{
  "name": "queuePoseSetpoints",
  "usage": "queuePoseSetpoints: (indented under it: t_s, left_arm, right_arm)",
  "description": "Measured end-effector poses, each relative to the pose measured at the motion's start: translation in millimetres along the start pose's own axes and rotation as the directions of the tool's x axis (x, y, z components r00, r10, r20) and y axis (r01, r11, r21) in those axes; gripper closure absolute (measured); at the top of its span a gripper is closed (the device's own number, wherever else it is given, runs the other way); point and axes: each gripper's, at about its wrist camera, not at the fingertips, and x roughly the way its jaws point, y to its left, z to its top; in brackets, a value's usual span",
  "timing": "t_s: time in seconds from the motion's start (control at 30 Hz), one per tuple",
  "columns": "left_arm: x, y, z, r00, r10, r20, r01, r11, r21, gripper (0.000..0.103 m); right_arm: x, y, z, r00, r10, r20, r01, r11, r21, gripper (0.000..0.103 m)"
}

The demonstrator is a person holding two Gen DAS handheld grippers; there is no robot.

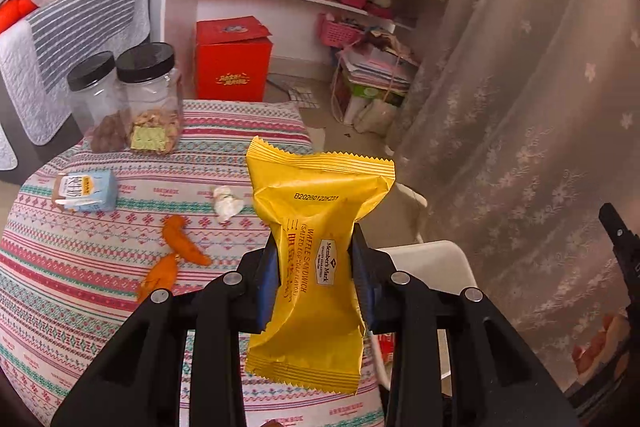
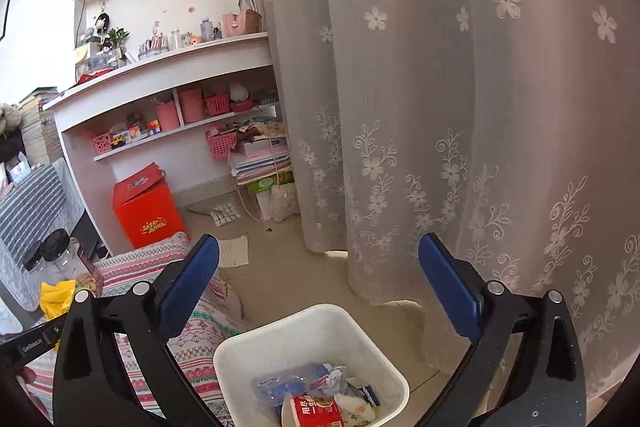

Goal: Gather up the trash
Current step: 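Drop the white tissue into the bin with the right tool while the left tool drops the yellow packet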

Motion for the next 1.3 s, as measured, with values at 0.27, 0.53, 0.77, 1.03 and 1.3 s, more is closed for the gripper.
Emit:
queuePoseSetpoints:
  t_s: [0.27,0.53,0.77,1.03,1.3]
  left_arm:
    - [31,-71,15,0.992,-0.105,-0.068,0.11,0.992,0.066,0.068]
    - [65,-123,13,0.978,-0.17,-0.124,0.182,0.979,0.091,0.068]
    - [85,-147,6,0.967,-0.195,-0.162,0.212,0.972,0.099,0.059]
    - [100,-141,-4,0.961,-0.162,-0.222,0.184,0.98,0.079,0.03]
    - [106,-108,-19,0.966,-0.054,-0.254,0.084,0.99,0.109,0.026]
  right_arm:
    - [-8,-26,10,1.0,0.01,0.009,-0.011,0.996,0.088,0.007]
    - [-4,-41,14,0.999,-0.034,0.016,0.032,0.994,0.105,0.007]
    - [9,-55,10,0.992,-0.121,-0.019,0.123,0.988,0.095,0.007]
    - [17,-53,9,0.992,-0.117,-0.047,0.121,0.989,0.08,0.007]
    - [31,-40,4,0.988,-0.097,-0.12,0.101,0.995,0.028,0.007]
